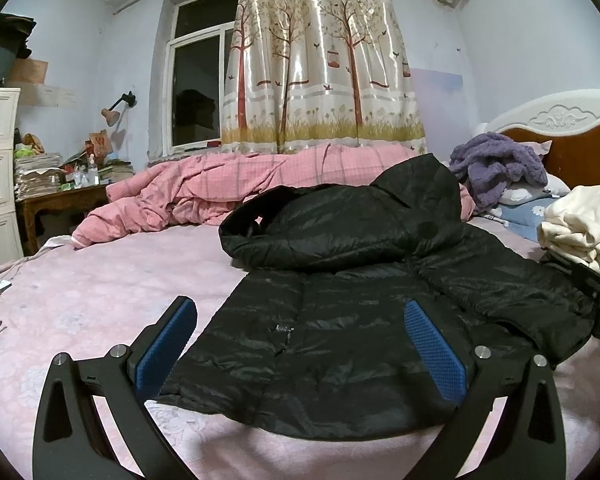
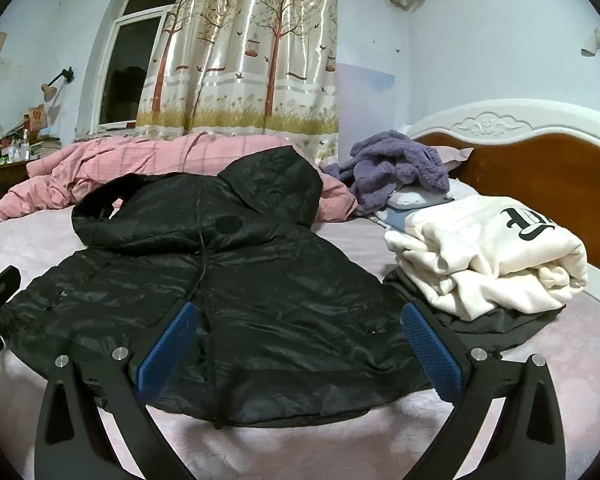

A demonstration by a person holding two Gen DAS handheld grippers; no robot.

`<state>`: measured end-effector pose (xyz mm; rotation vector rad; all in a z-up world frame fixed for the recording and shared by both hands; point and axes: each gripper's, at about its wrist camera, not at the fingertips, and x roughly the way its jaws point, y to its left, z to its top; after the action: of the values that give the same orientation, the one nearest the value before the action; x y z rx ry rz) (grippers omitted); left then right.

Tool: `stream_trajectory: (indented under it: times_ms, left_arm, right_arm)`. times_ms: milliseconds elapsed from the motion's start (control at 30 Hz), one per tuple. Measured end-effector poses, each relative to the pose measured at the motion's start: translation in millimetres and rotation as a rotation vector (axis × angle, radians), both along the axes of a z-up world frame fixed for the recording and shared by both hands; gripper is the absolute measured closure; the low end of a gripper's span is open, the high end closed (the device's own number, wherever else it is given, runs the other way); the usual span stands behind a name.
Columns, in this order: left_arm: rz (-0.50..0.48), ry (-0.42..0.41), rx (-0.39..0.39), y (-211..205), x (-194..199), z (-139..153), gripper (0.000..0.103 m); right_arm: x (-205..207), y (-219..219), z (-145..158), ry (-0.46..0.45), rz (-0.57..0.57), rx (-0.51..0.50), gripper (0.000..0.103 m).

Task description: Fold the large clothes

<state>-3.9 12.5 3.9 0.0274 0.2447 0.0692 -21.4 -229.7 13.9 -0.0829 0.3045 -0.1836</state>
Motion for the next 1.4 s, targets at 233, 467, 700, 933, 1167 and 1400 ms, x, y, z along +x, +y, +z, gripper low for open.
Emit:
stream_trajectory:
  times_ms: [233,467,700,933,1167,1400]
  left_arm:
    - [-0.01,0.003,-0.009,2,3,0,0.0]
    - [0.004,0.009,-0.001,1,4,0,0.0]
    - [0.03,0.026,-0.024,7,9,-4,0.0]
    - [0.035,0.04,-0.035,9,8,-6,0.0]
    - [0.038,0.02,-0.004,6,5,-6,0.0]
    - [0.039,0.019,-0.003,5,4,-6,0.0]
  right_arm:
    - [0,0,1,0.0,-0.003,0.009,0.001]
    - [-3,1,2,-0.002,-0.017,-0.027,0.001]
    - [1,2,1,0.014,0.004,-0.013,0.007]
    - [15,-8,-5,0.098,0.003,0.043,0.014]
    - [12,-4,-4,0.08,0.001,0.028,0.013]
    - [11,0,-5,0.083,-0.003,0.012,0.011]
